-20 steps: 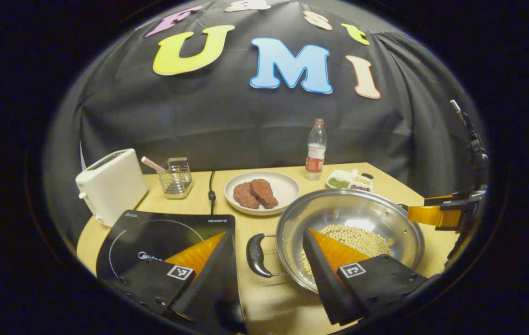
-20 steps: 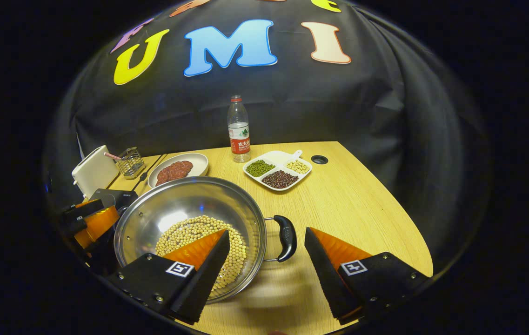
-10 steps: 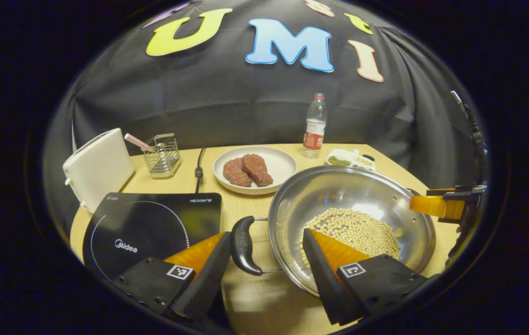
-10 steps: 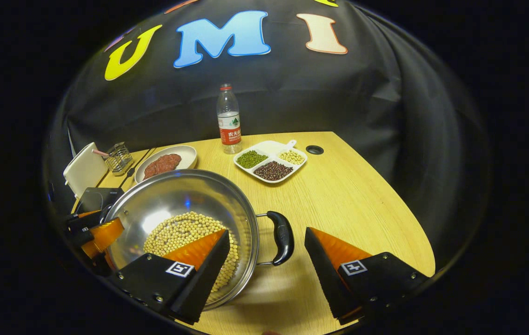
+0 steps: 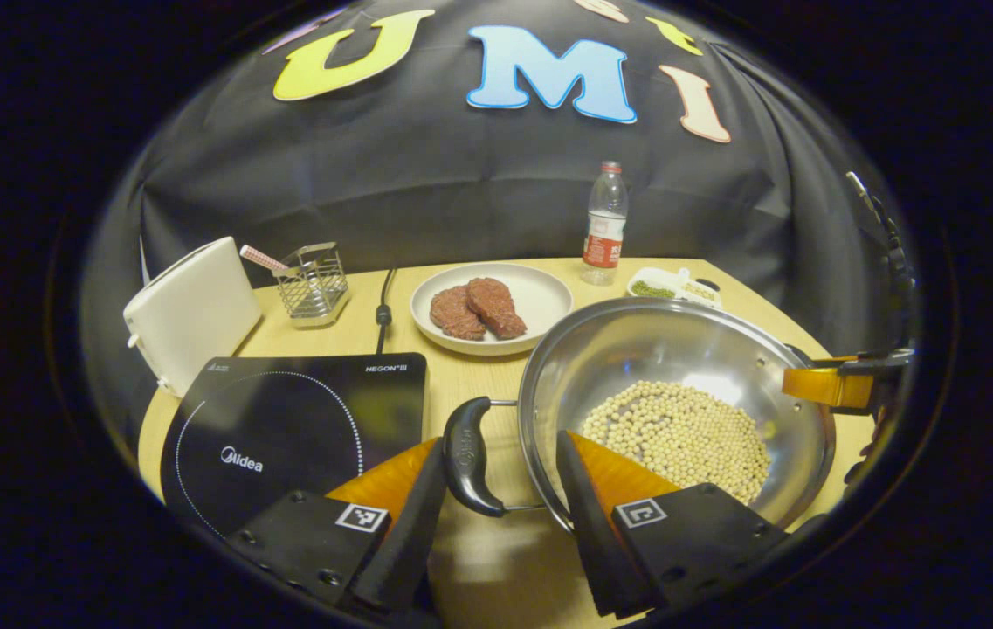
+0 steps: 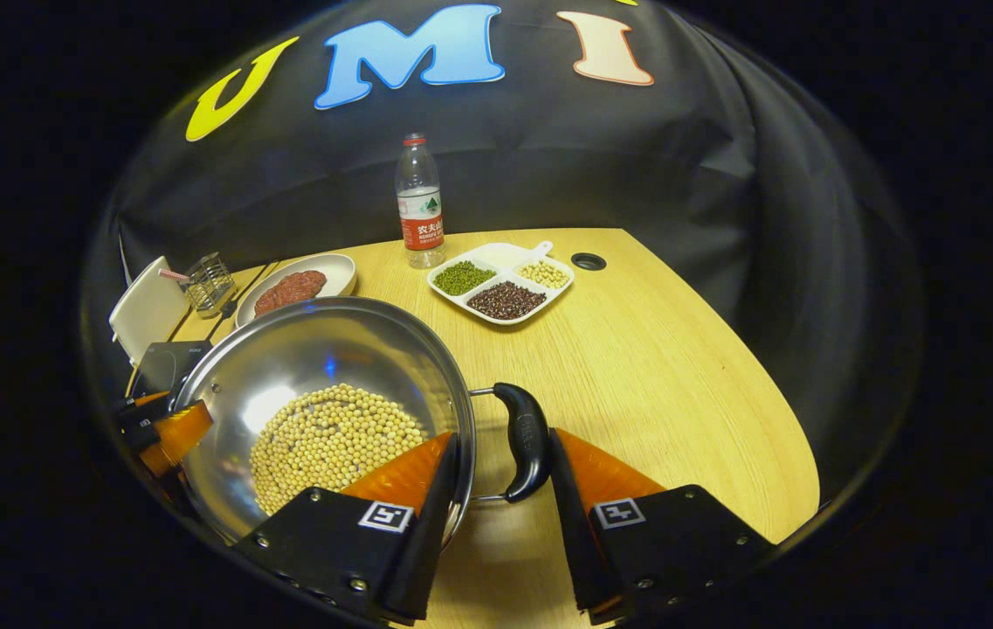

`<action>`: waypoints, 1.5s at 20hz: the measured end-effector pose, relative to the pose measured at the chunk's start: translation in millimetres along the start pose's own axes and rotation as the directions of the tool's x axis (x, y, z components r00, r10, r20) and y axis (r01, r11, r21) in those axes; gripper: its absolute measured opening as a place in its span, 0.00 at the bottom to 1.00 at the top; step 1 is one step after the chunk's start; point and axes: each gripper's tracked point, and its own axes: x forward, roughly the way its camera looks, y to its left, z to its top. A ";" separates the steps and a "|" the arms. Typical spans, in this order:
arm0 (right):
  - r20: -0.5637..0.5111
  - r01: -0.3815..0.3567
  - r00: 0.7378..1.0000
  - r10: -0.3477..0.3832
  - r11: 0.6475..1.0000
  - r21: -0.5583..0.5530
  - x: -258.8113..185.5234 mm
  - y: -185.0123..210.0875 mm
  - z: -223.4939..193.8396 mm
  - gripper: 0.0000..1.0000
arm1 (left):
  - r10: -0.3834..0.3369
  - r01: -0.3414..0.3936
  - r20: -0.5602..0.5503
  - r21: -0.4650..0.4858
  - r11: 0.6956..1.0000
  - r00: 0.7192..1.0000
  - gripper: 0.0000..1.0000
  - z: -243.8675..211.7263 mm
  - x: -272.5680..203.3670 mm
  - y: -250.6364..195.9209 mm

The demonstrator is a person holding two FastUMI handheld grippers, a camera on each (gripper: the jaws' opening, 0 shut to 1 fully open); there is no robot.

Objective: First push the handle of the pot to place it horizontally, then grasp the pot with both hands and set it on the induction cooktop.

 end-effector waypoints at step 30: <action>0.038 -0.049 0.998 0.051 0.997 -0.058 -90.6 -48.3 16.2 0.47 | 0.052 -0.043 0.086 -0.099 0.994 0.995 0.60 35.5 -108.2 -53.6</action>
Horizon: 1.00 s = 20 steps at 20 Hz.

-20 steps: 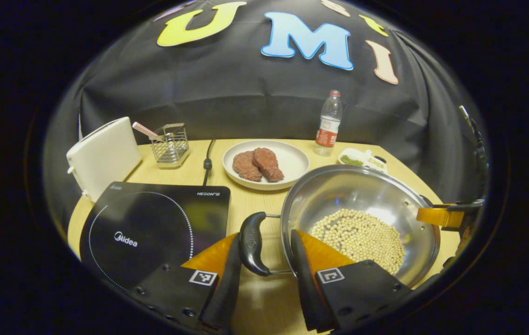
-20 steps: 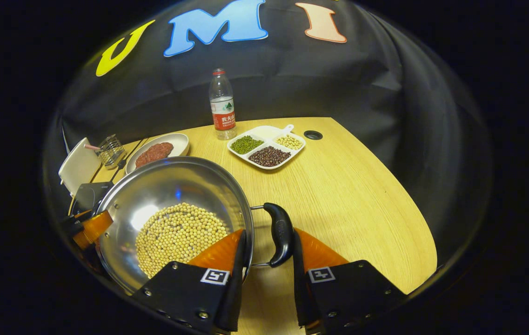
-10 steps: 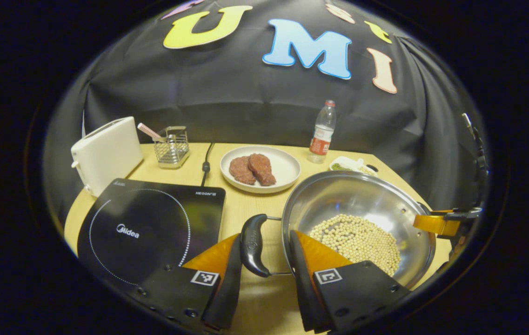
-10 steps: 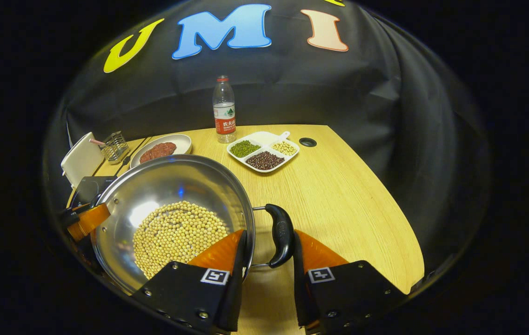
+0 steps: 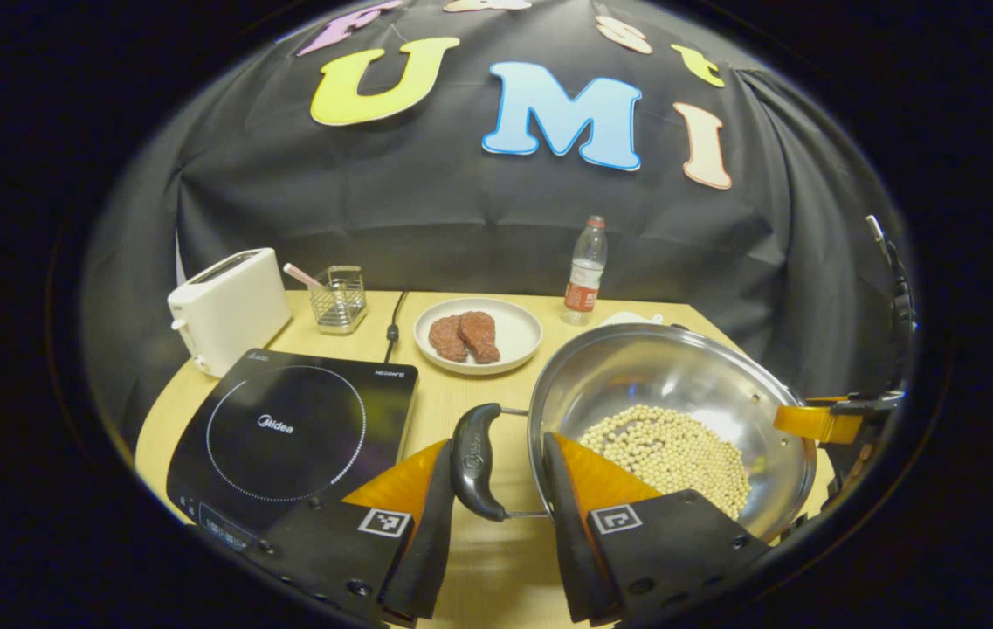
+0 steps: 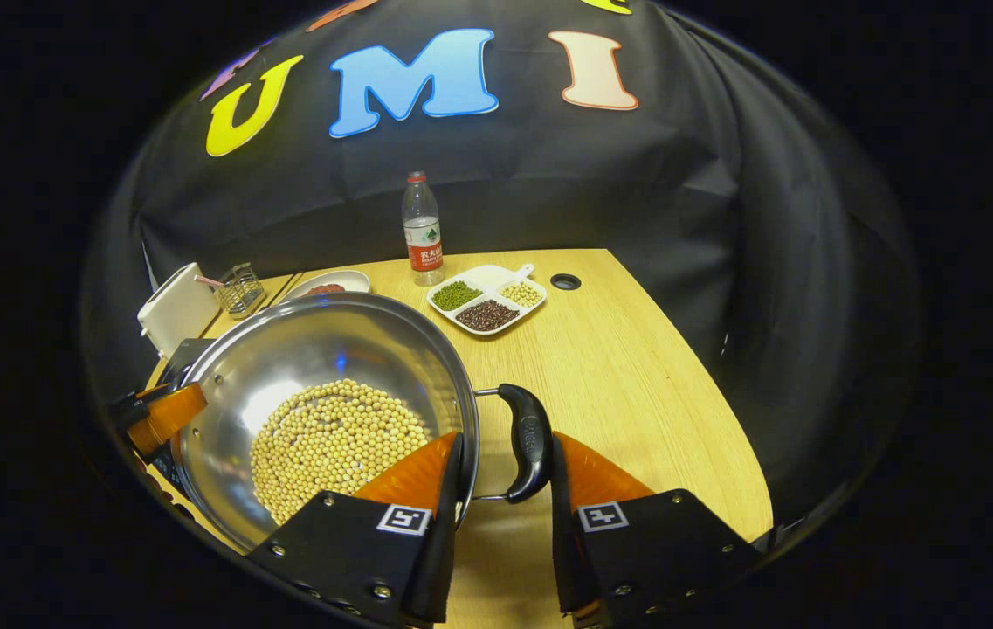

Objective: First push the handle of the pot to place it horizontally, then grasp the pot with both hands and set it on the induction cooktop.

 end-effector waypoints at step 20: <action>0.048 0.011 0.999 -0.009 0.999 -0.038 -58.3 95.5 11.5 0.47 | 0.020 -0.017 0.058 -0.044 0.999 0.998 0.60 15.5 -66.5 100.9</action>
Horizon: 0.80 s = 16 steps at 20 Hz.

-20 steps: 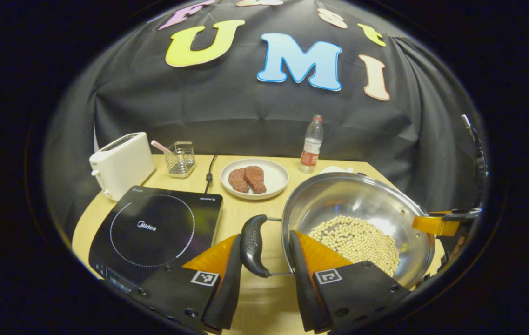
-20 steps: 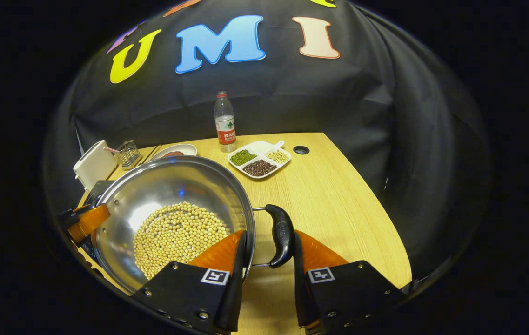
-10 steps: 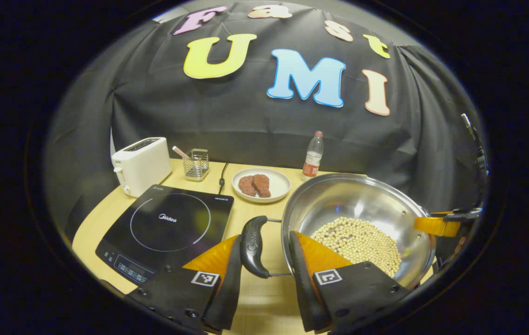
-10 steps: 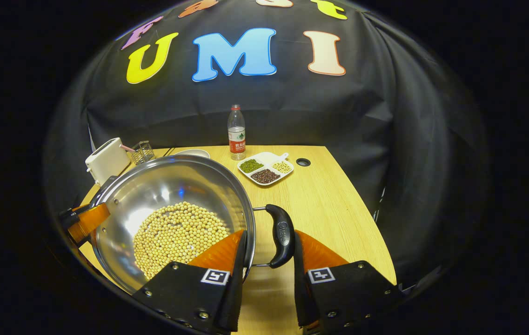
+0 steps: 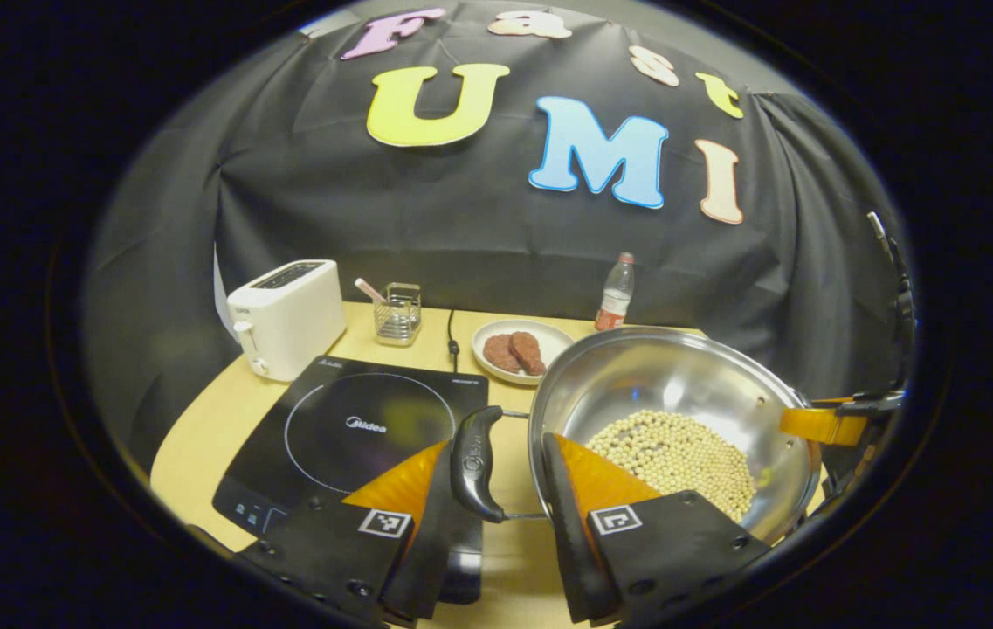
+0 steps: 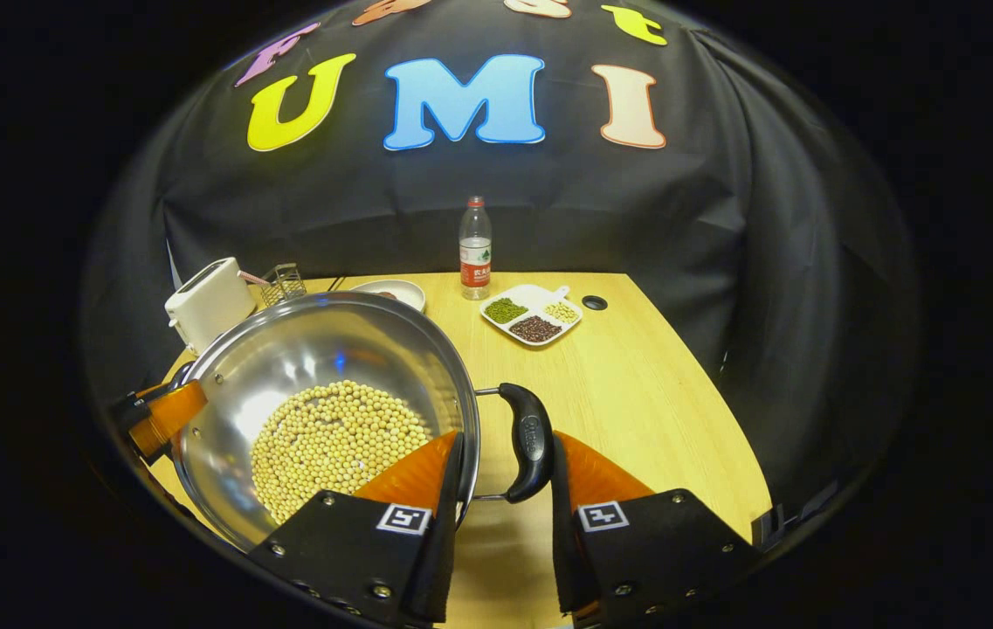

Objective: First push the handle of the pot to place it horizontally, then grasp the pot with both hands and set it on the induction cooktop.

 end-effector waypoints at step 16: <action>-0.035 0.000 0.999 0.000 1.000 0.000 33.9 115.6 16.1 0.47 | 0.008 -0.008 -0.020 0.011 1.000 1.000 0.60 20.2 39.4 129.8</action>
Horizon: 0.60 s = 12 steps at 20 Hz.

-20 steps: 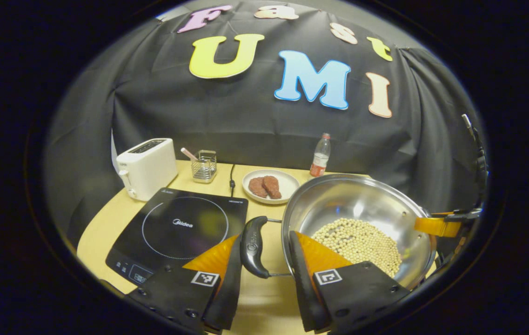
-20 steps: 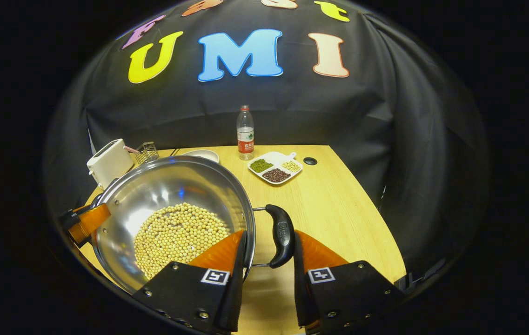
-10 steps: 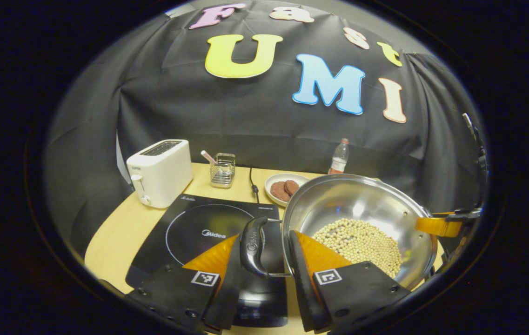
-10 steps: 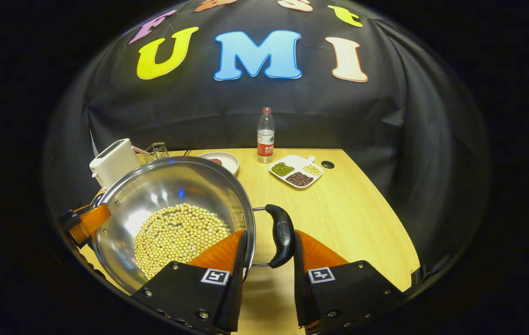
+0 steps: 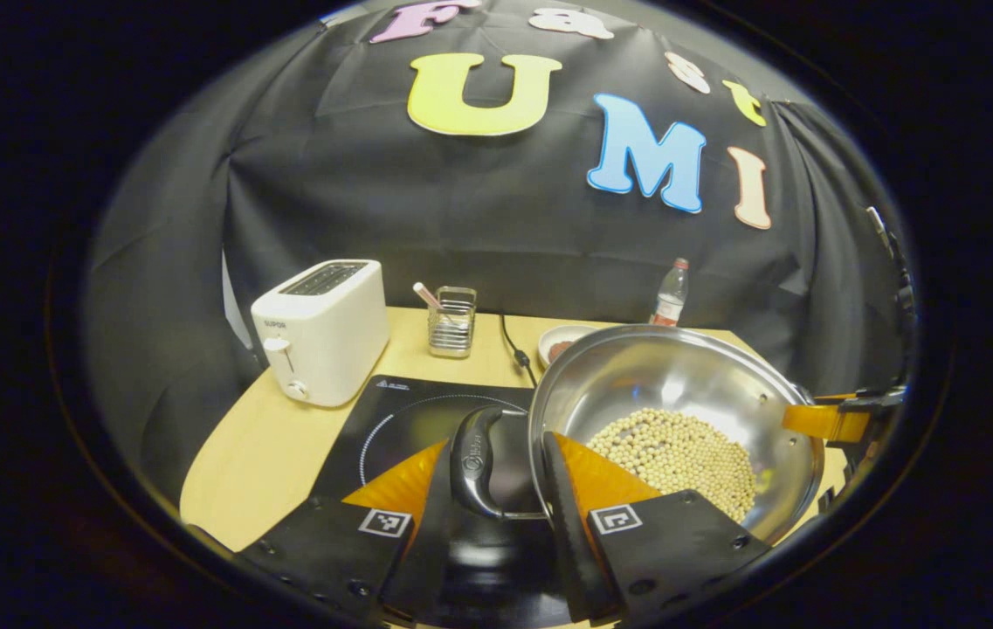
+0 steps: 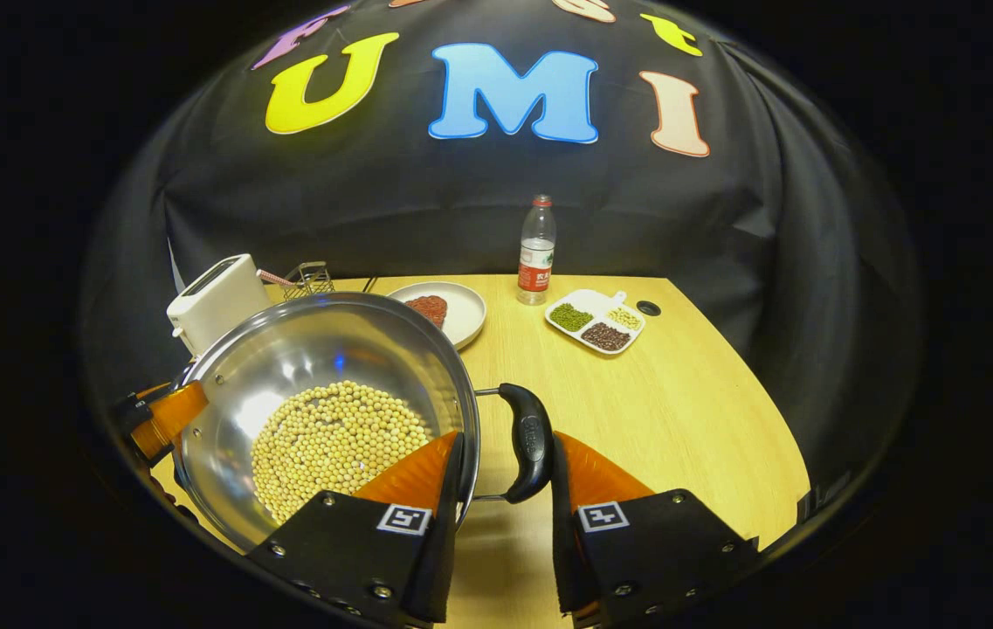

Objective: First push the handle of the pot to place it horizontally, then grasp the pot with both hands and set it on the induction cooktop.

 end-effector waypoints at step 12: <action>-0.013 -0.049 0.999 0.049 0.998 -0.034 28.0 82.9 15.1 0.47 | 0.061 -0.061 0.002 -0.017 0.998 0.998 0.60 8.3 19.1 93.1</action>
